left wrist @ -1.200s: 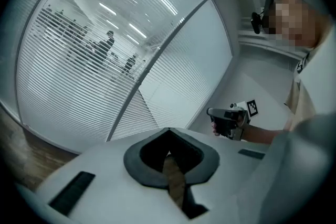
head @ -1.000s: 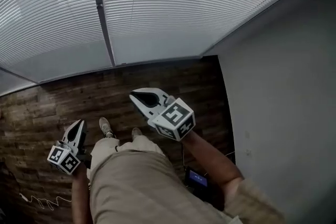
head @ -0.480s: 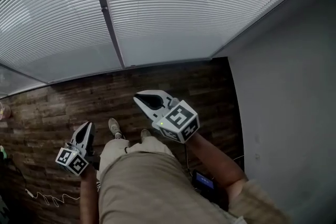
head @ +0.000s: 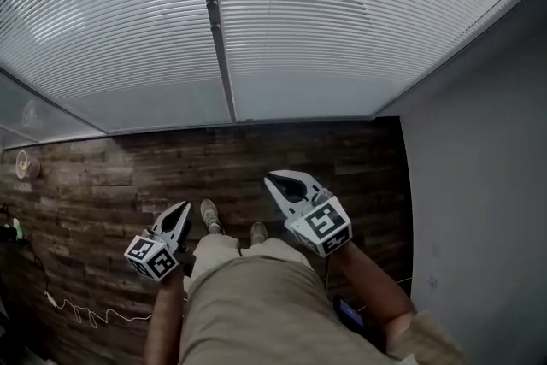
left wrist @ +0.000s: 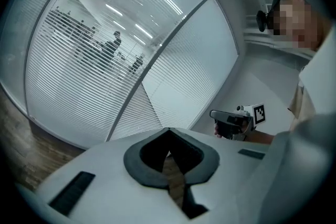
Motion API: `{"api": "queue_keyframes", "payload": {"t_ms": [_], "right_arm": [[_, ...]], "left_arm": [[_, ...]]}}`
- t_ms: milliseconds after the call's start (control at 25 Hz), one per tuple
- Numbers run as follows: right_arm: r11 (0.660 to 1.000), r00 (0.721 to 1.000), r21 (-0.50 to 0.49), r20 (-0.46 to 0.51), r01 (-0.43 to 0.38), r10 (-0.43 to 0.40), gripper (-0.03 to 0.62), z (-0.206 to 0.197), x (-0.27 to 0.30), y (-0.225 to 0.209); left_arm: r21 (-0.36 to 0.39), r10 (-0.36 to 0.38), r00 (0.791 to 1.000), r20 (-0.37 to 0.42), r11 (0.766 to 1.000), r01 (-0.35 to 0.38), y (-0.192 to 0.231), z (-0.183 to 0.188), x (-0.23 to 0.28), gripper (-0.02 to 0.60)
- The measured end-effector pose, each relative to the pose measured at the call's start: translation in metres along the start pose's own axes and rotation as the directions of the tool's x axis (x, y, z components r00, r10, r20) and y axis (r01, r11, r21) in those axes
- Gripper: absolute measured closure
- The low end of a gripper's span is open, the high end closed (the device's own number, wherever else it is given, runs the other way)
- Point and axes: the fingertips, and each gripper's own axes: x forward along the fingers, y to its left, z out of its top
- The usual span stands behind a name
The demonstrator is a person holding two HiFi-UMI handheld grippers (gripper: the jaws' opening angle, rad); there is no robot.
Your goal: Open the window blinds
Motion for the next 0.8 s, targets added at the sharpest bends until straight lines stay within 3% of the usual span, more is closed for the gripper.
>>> {"api": "queue_keyframes", "payload": {"t_ms": [120, 320, 800], "right_arm": [[0.999, 0.999, -0.036, 0.021, 0.038, -0.038, 0.585, -0.002, -0.001, 0.003], [0.998, 0.996, -0.011, 0.057, 0.068, -0.068, 0.585, 0.006, -0.001, 0.001], [0.996, 0.993, -0.031, 0.083, 0.081, -0.078, 0.584, -0.031, -0.013, 0.003]], "left_arm": [[0.009, -0.008, 1.000, 0.000, 1.000, 0.008, -0.005, -0.001, 0.004, 0.569], [0.020, -0.019, 1.000, -0.010, 1.000, 0.020, -0.014, 0.011, 0.014, 0.569], [0.033, -0.045, 0.999, -0.023, 0.998, 0.046, -0.025, -0.016, 0.035, 0.569]]}}
